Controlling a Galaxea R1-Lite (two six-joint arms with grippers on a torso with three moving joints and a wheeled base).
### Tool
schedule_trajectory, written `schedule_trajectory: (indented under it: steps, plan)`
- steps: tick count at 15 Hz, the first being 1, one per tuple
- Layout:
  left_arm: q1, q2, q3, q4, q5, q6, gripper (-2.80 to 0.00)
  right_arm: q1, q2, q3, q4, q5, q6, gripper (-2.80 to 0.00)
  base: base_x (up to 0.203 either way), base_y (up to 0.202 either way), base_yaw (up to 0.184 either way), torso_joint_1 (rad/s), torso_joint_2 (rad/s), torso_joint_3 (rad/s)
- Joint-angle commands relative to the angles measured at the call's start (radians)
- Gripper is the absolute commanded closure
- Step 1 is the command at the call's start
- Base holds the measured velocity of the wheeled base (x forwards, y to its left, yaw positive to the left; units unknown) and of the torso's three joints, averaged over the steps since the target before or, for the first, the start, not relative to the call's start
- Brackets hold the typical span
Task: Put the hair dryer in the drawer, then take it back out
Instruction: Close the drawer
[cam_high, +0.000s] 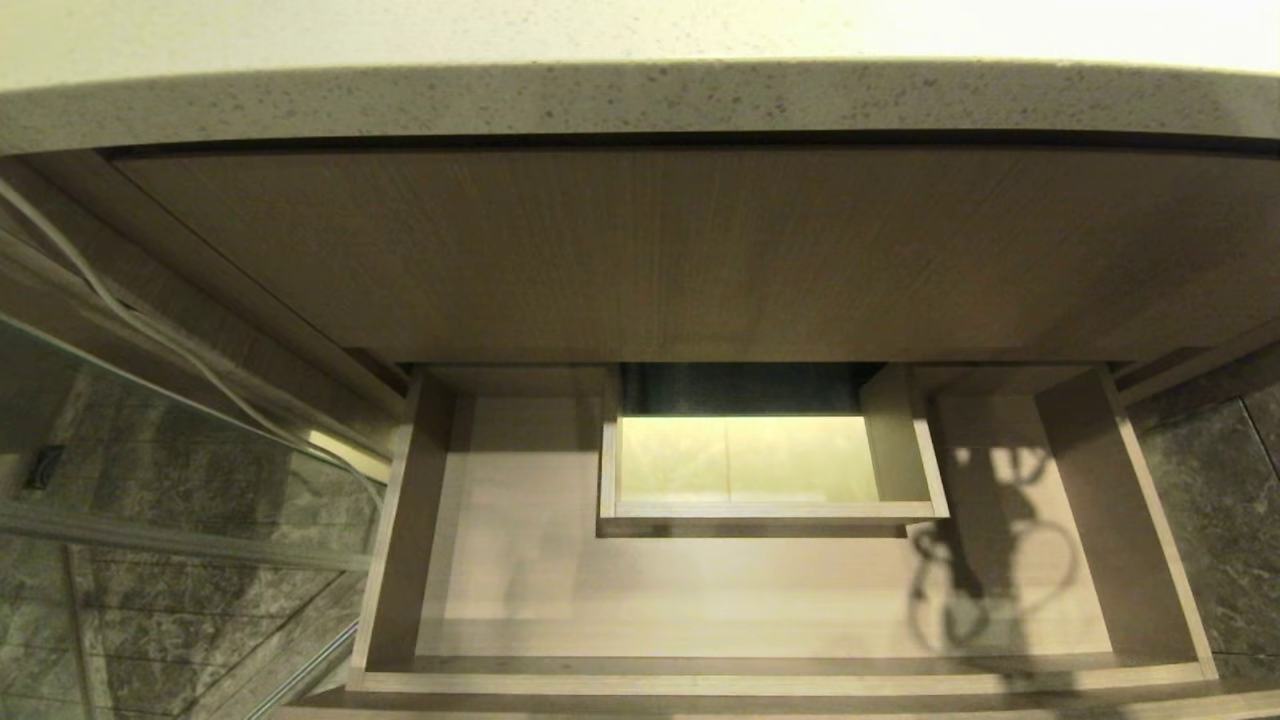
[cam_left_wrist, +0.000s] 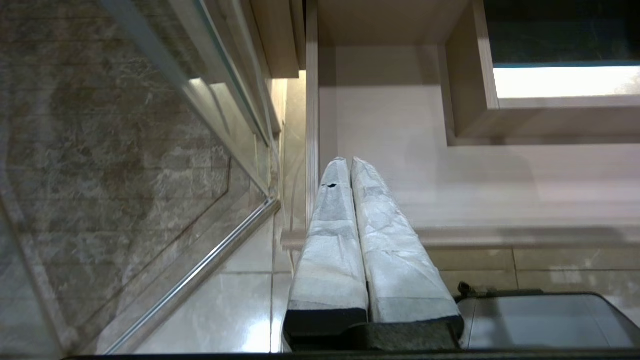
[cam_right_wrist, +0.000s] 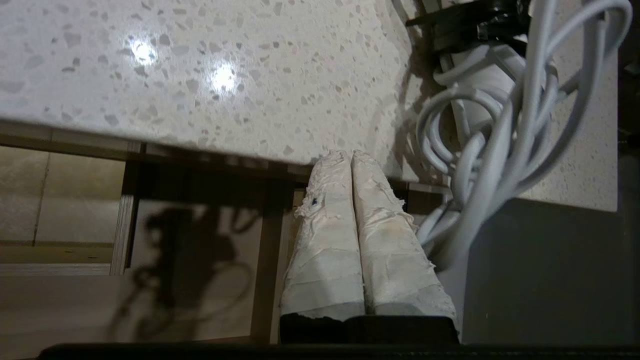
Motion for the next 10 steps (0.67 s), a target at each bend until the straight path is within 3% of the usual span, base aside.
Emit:
schedule_trajectory:
  steps: [1, 10]
  plan:
    - [-0.001, 0.000, 0.000, 0.000, 0.000, 0.000, 0.00, 0.000, -0.014, 0.009, -0.003, 0.001, -0.002, 0.00, 0.000, 0.000, 0.000, -0.378, 0.03, -0.332]
    - [-0.001, 0.000, 0.001, 0.000, 0.000, 0.000, 0.00, -0.001, -0.080, 0.098, -0.004, -0.001, -0.001, 0.00, 0.000, 0.000, 0.000, -0.378, 0.00, -0.385]
